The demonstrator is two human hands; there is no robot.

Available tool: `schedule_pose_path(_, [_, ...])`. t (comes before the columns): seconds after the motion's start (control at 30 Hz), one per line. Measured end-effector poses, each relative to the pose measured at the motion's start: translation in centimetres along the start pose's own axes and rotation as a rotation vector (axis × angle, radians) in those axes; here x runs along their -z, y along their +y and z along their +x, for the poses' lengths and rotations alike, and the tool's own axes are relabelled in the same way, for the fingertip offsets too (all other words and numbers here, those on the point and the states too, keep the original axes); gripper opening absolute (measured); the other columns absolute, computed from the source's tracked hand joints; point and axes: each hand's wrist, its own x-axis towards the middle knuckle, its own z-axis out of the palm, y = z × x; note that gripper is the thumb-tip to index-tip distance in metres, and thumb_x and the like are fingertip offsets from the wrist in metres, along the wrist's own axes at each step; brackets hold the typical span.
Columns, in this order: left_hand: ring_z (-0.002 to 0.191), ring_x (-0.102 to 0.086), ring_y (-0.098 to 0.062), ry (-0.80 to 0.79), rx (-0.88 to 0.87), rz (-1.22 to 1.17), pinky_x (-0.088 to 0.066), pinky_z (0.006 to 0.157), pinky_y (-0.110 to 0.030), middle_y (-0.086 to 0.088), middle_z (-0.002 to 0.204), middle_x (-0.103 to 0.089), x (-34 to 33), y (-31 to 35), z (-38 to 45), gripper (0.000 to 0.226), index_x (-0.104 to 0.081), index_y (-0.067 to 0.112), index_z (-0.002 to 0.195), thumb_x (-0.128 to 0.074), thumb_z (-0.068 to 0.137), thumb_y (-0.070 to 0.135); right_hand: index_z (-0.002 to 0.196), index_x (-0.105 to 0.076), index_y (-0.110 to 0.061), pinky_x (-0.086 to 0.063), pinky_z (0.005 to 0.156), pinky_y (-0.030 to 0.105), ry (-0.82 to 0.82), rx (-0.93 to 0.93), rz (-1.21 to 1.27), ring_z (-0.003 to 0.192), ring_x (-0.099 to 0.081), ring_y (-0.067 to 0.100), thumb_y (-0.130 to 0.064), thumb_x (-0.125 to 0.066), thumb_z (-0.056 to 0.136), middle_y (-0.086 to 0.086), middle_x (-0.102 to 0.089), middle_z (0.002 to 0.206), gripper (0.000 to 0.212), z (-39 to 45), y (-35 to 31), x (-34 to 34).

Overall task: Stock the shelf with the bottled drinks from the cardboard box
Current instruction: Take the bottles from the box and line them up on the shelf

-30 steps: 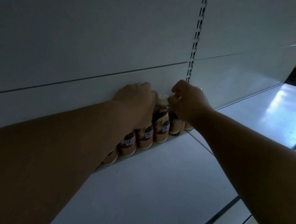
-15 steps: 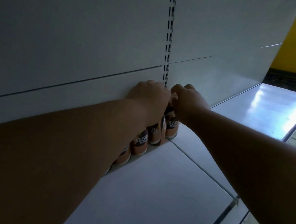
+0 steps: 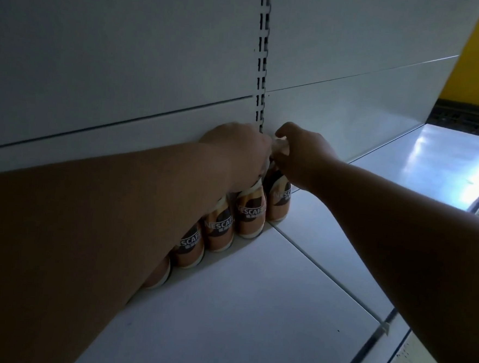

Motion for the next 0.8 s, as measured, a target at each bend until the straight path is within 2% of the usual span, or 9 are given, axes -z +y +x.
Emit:
schedule_pose_path(0.1, [0.083, -0.049, -0.019, -0.021, -0.036, -0.088, -0.037, 0.068, -0.032, -0.002, 0.095, -0.053, 0.0, 0.0, -0.1, 0.022, -0.053, 0.022, 0.113, -0.054, 0.092, 0.024, 0.119, -0.049, -0.024, -0.046, 0.042, 0.021, -0.035, -0.025, 0.04, 0.062, -0.057, 0.013, -0.031, -0.055, 0.093, 0.0, -0.055, 0.083, 0.027, -0.1, 0.2, -0.2])
schedule_pose_path(0.23, [0.081, -0.053, -0.021, 0.045, -0.07, 0.06, -0.04, 0.067, -0.034, -0.005, 0.093, -0.055, -0.3, 0.3, -0.1, 0.017, -0.056, 0.018, 0.105, -0.051, 0.095, 0.031, 0.114, -0.053, -0.021, -0.039, 0.042, 0.02, 0.011, -0.014, 0.014, 0.06, -0.051, 0.009, -0.028, -0.063, 0.088, -0.007, -0.048, 0.074, 0.028, -0.4, -0.1, -0.3])
schedule_pose_path(0.37, [0.078, -0.052, -0.02, 0.077, -0.049, 0.136, -0.038, 0.065, -0.033, -0.006, 0.091, -0.057, -0.5, 0.1, -0.2, 0.016, -0.057, 0.017, 0.103, -0.051, 0.095, 0.029, 0.111, -0.053, -0.018, -0.045, 0.045, 0.024, 0.027, -0.001, 0.018, 0.06, -0.05, 0.011, -0.027, -0.062, 0.088, -0.001, -0.052, 0.079, 0.026, -0.7, -0.6, -0.5])
schedule_pose_path(0.57, [0.081, -0.051, -0.021, 0.05, -0.015, 0.089, -0.039, 0.069, -0.033, -0.008, 0.096, -0.057, -0.3, -0.4, -0.5, 0.021, -0.056, 0.014, 0.104, -0.056, 0.092, 0.031, 0.115, -0.053, -0.016, -0.054, 0.055, 0.031, 0.017, -0.001, 0.014, 0.066, -0.056, 0.02, -0.021, -0.059, 0.09, 0.004, -0.056, 0.087, 0.026, -0.5, -1.4, -0.9])
schedule_pose_path(0.67, [0.086, -0.052, -0.022, 0.025, -0.027, 0.081, -0.04, 0.071, -0.032, -0.008, 0.103, -0.054, -0.1, -0.5, -0.6, 0.022, -0.055, 0.014, 0.107, -0.059, 0.09, 0.027, 0.118, -0.051, -0.017, -0.051, 0.053, 0.03, -0.003, -0.004, 0.009, 0.07, -0.059, 0.021, -0.022, -0.056, 0.092, 0.005, -0.057, 0.087, 0.028, -0.4, -1.3, -0.9])
schedule_pose_path(0.8, [0.082, -0.051, -0.02, 0.02, 0.0, 0.081, -0.038, 0.068, -0.031, -0.008, 0.099, -0.055, -0.1, -0.3, -0.6, 0.016, -0.054, 0.013, 0.104, -0.058, 0.09, 0.018, 0.117, -0.051, -0.017, -0.052, 0.053, 0.03, -0.01, -0.013, 0.015, 0.068, -0.058, 0.021, -0.023, -0.056, 0.091, 0.006, -0.056, 0.087, 0.027, -0.5, -1.5, -0.8])
